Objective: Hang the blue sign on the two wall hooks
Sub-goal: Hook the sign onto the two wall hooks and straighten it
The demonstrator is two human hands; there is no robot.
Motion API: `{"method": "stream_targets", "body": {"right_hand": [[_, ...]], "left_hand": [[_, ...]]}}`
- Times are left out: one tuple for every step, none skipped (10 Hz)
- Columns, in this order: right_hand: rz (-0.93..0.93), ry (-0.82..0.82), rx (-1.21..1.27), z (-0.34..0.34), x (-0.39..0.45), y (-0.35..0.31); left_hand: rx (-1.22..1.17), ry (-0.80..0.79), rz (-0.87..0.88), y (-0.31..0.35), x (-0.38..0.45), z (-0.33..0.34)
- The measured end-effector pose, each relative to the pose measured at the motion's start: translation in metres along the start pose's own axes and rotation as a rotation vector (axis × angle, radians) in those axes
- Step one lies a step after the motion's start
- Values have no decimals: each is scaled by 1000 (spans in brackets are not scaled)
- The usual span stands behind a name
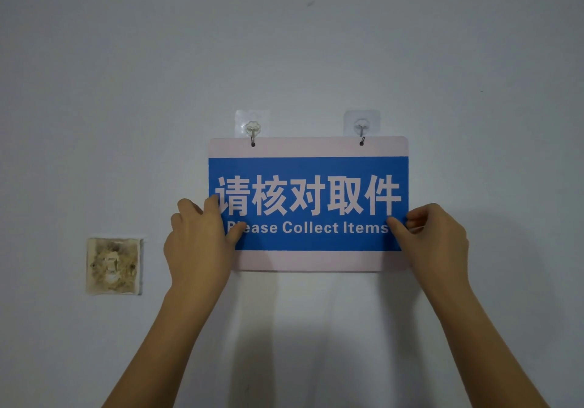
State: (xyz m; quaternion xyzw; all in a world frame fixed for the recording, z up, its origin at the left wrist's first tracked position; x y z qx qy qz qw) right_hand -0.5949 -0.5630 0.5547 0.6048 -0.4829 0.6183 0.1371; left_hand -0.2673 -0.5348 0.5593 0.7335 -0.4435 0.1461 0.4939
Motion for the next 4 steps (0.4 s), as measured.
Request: {"method": "stream_targets", "body": {"right_hand": [[-9,13,7,-4,-2,-3],[-23,18,19,-9,-7,-10],[-39,28,48,-12,-11,-12],[-42,50,87,-21,-17,-19]], "left_hand": [[-25,29,15,-1,-5,-5],[-48,51,24,-2,-9,-12],[-115,70,36,-3,-13,-17],[-190,121,64,-4,-20,-31]]}}
Point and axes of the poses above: each hand's wrist, its own x-axis towards the middle knuckle, its own z-axis out of the palm, y = z × x, the point moved 9 cm from there along x, towards the middle knuckle, and after that the axes turned 14 degrees about -z, right-handed, at the moved point
